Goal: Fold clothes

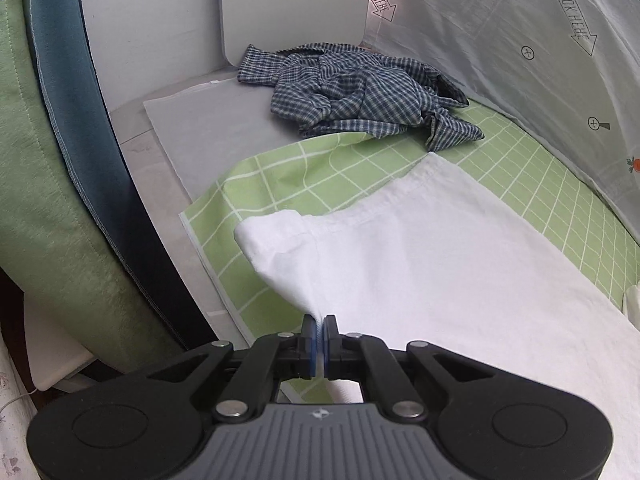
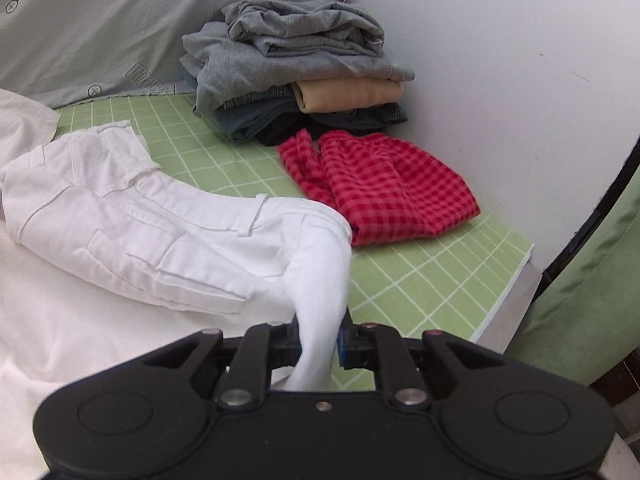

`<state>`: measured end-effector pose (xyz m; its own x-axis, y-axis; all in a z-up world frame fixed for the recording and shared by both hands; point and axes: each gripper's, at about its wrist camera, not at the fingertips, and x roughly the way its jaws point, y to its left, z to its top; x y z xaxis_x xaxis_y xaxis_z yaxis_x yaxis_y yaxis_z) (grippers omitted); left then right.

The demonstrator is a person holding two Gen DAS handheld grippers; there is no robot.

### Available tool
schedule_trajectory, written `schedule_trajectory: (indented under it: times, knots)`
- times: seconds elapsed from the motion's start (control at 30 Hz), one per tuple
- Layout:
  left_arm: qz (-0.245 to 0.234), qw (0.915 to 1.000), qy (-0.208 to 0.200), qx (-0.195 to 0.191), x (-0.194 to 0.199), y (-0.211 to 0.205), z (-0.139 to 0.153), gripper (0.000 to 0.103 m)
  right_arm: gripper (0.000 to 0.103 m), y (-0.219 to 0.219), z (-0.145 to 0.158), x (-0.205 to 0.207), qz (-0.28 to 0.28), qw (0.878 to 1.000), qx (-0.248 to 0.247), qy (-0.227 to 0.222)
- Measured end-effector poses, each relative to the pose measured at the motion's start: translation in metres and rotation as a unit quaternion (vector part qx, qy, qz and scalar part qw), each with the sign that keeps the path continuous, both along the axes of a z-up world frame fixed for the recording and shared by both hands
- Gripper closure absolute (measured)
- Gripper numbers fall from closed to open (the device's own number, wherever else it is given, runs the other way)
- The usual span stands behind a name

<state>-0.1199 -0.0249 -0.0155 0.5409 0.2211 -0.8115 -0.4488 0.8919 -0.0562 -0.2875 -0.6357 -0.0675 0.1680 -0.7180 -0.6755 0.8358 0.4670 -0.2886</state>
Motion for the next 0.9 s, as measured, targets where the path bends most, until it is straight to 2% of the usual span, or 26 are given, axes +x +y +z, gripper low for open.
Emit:
schedule_trajectory:
  times: [0.03,0.07,0.1,0.13,0.17,0.2,0.23,0.3,0.4,0.6,0.7,0.8,0.9]
  knots:
    - [-0.002,1.0000,-0.003,0.000,-0.002,-0.001,0.002,0.094,0.078,0.003,-0.002,-0.001,0.003,1.000,-0.006,0.007]
    - [-0.003,1.0000,-0.007,0.001,-0.003,-0.002,0.004,0.083,0.071,0.006,-0.001,-0.001,0.006,1.000,-0.015,0.011]
    - [-0.005,0.9999,-0.010,0.002,-0.005,-0.003,0.006,0.072,0.056,0.010,0.002,0.000,0.007,1.000,-0.027,0.012]
    - [-0.005,0.9999,-0.017,0.001,-0.005,-0.004,0.009,0.068,0.044,0.012,0.006,0.002,0.007,0.999,-0.039,0.009]
    - [-0.005,0.9997,-0.023,0.001,-0.005,-0.006,0.013,0.059,0.040,0.015,0.011,0.004,0.007,0.999,-0.051,0.005]
    - [-0.011,0.9995,-0.030,0.004,-0.003,-0.009,0.016,0.052,0.033,0.017,0.016,0.006,0.007,0.998,-0.063,0.001]
    - [-0.017,0.9991,-0.038,0.008,-0.001,-0.012,0.020,0.048,0.021,0.017,0.021,0.010,0.011,0.997,-0.074,-0.005]
    - [-0.038,0.9982,-0.042,0.020,0.006,-0.021,0.023,0.034,0.008,0.019,0.030,0.021,0.025,0.995,-0.090,-0.024]
    - [-0.069,0.9962,-0.040,0.033,0.018,-0.036,0.025,0.027,0.005,0.029,0.033,0.045,0.064,0.993,-0.091,-0.036]
    - [-0.120,0.9923,-0.017,0.024,0.044,-0.062,0.015,0.024,0.002,0.059,0.033,0.100,0.133,0.987,-0.068,-0.052]
    - [-0.160,0.9866,0.003,0.029,0.058,-0.073,0.008,0.024,0.002,0.077,0.031,0.133,0.161,0.984,-0.052,-0.059]
    - [-0.190,0.9812,0.013,0.033,0.074,-0.079,0.002,0.024,0.002,0.102,0.035,0.172,0.201,0.976,-0.045,-0.069]
    - [-0.199,0.9792,0.020,0.032,0.095,-0.076,-0.002,0.023,0.002,0.135,0.042,0.219,0.246,0.965,-0.044,-0.082]
